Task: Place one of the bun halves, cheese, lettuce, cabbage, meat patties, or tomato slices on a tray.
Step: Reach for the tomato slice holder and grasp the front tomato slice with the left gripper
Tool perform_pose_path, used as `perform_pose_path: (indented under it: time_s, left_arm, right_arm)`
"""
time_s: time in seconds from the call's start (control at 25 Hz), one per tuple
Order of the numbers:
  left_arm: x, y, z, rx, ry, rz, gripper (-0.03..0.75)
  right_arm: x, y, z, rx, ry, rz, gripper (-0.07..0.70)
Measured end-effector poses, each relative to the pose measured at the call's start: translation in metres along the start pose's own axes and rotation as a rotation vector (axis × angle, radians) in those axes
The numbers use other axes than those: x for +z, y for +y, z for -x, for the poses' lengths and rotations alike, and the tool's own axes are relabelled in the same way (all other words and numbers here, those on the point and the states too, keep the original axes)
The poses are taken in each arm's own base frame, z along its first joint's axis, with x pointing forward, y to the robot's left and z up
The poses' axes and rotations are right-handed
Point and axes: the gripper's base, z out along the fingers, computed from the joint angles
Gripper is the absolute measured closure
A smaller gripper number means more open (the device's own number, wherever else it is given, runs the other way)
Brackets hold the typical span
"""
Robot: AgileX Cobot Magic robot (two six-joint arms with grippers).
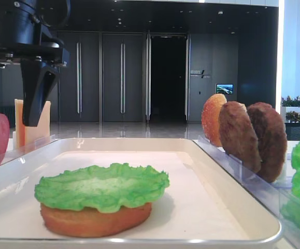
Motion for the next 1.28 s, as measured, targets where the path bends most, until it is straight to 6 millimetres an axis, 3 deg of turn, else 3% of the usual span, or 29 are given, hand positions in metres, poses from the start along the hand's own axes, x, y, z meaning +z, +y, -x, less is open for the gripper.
perform_pose_path:
  time_s: [0.44, 0.72, 1.04, 1.28]
  left_arm:
    - [0.005, -0.0004, 0.0015, 0.002, 0.01, 0.009, 0.079]
    - [0.0056, 0.0009, 0.0023, 0.009, 0.005, 0.026, 0.193]
    - [0.0056, 0.0009, 0.0023, 0.009, 0.005, 0.026, 0.222]
    - [0.0056, 0.0009, 0.0023, 0.009, 0.005, 0.026, 0.318]
  right_arm:
    - [0.0, 0.0, 0.0, 0.0, 0.0, 0.0, 0.2]
    - [0.0, 0.0, 0.0, 0.0, 0.0, 0.0, 0.2]
    - [0.0, 0.0, 0.0, 0.0, 0.0, 0.0, 0.2]
    - [0.0, 0.0, 0.0, 0.0, 0.0, 0.0, 0.2]
